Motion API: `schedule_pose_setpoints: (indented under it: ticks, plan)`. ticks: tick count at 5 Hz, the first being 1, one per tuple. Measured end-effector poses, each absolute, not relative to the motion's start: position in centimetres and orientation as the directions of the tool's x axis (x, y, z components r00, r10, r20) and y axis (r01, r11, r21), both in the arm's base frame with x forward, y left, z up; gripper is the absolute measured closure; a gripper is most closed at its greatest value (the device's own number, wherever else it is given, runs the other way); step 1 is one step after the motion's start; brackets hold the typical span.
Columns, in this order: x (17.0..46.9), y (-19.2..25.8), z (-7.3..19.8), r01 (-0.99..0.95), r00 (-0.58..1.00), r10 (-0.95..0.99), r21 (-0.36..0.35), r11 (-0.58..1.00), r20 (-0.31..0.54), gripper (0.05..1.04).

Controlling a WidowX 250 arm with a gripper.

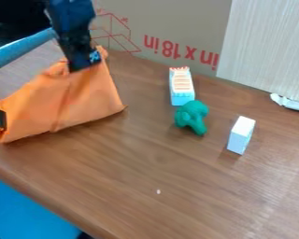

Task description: Fold the cloth bottom right to top

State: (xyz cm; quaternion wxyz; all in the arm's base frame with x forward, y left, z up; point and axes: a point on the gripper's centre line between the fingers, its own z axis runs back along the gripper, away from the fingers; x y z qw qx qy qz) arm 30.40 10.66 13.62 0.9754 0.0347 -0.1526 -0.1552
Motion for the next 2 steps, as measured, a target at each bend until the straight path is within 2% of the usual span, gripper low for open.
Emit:
schedule_pose_setpoints:
  ticks: [2]
  plan:
    - [34.2, 14.2, 13.8, 0.295, 0.907, -0.33, 0.163, 0.941, 0.263, 1.017]
